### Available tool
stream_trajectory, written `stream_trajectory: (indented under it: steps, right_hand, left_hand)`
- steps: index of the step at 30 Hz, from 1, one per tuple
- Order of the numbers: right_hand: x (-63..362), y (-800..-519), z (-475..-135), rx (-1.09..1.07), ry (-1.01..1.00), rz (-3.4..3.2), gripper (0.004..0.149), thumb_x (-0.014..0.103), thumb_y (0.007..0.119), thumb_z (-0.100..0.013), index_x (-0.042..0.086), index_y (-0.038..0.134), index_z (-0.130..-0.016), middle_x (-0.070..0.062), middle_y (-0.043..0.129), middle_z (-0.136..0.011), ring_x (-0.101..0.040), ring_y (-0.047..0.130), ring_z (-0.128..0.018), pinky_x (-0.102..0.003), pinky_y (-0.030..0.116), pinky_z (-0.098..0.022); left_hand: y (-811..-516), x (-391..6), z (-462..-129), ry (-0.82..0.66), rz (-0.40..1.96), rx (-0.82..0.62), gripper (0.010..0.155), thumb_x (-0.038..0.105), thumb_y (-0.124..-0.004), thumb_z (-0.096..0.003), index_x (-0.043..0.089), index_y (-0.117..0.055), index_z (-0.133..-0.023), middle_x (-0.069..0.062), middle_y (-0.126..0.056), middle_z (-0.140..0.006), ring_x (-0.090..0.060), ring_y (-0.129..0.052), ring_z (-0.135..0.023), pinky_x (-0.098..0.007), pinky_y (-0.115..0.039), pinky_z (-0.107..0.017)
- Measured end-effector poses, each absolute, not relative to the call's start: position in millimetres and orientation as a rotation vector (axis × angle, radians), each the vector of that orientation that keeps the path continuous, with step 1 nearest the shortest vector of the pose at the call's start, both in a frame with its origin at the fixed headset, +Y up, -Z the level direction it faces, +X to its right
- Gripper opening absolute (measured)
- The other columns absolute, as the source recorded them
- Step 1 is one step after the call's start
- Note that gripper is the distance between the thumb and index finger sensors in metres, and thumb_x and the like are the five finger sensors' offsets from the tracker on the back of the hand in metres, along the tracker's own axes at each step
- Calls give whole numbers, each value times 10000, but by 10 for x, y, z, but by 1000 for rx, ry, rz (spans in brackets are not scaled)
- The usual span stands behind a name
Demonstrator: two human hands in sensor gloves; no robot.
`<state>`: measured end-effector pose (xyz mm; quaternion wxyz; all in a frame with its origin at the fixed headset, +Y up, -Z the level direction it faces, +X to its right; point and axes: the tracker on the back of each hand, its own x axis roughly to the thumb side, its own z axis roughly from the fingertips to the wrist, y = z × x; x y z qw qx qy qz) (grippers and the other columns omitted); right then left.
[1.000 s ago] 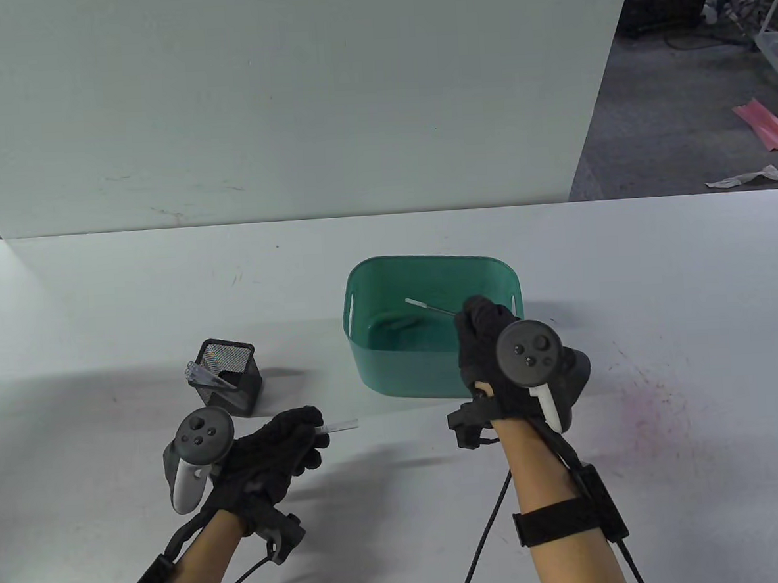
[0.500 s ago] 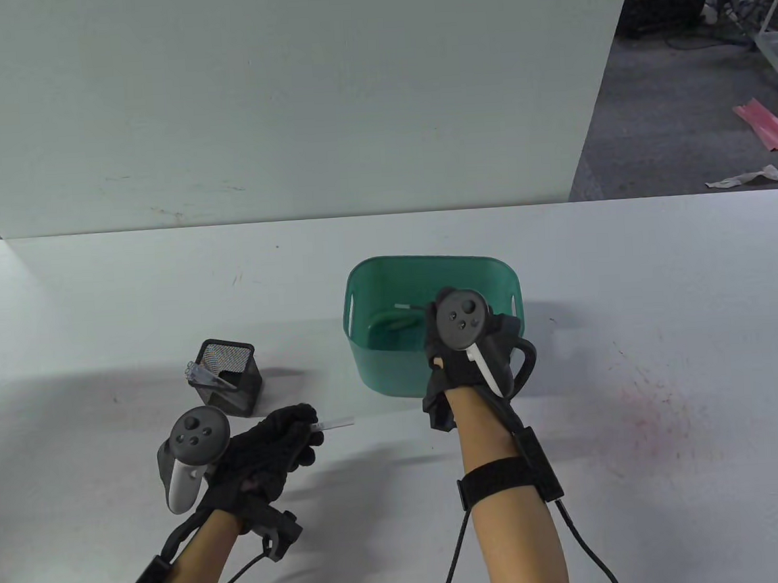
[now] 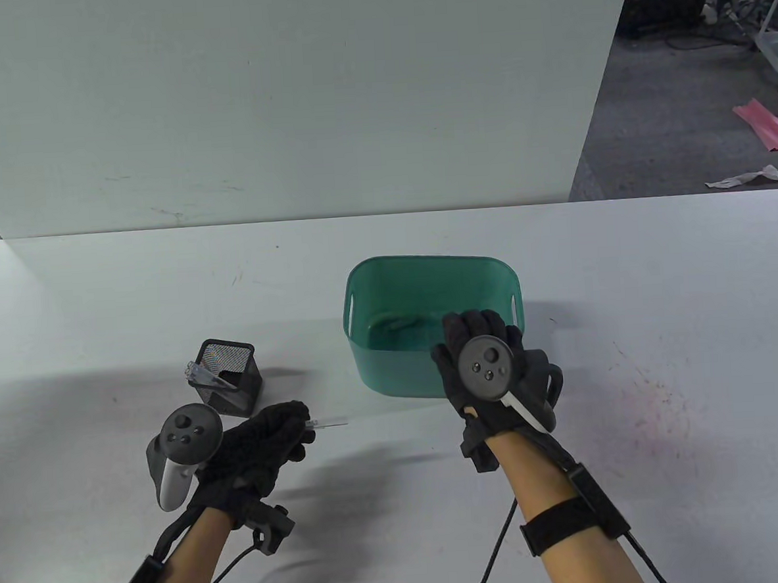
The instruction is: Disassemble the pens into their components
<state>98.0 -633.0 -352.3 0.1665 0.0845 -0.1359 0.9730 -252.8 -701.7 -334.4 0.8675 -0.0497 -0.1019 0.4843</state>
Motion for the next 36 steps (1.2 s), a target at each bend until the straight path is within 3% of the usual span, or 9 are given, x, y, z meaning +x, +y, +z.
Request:
stream_trajectory:
  steps: [11, 23, 30, 36]
  right_hand:
    - [950, -6796, -3036, 576, -338, 2841, 624, 545, 694, -608, 213, 537, -1112, -169, 491, -1183, -451, 451, -1079, -713, 380, -722]
    - [952, -6986, -3030, 539, -174, 2818, 624, 549, 671, -612, 209, 527, -1115, -182, 468, -1186, -462, 418, -1078, -716, 365, -719]
    - [990, -6975, -3030, 503, -142, 2794, 620, 545, 667, -614, 202, 534, -1113, -186, 479, -1182, -466, 426, -1075, -716, 370, -717]
    - [1055, -6959, -3034, 466, -133, 2769, 616, 543, 664, -616, 196, 544, -1109, -187, 495, -1176, -469, 437, -1071, -714, 375, -718]
  left_hand:
    - [-6994, -2556, -3350, -184, 988, -81, 466, 448, -817, -511, 257, -780, -933, -58, -995, -839, -206, -1087, -571, -517, -887, -495]
    - [-6642, -2368, -3352, -247, 880, 17, 460, 402, -775, -538, 265, -740, -976, -51, -971, -891, -194, -1088, -618, -507, -892, -529]
    - [-6306, -1994, -3531, -210, 762, 81, 466, 448, -760, -547, 285, -727, -982, -7, -979, -846, -170, -1075, -601, -490, -883, -535]
    - [-6047, -1625, -3759, -170, 547, 106, 463, 463, -737, -566, 320, -691, -1004, 21, -941, -900, -161, -1051, -669, -483, -867, -578]
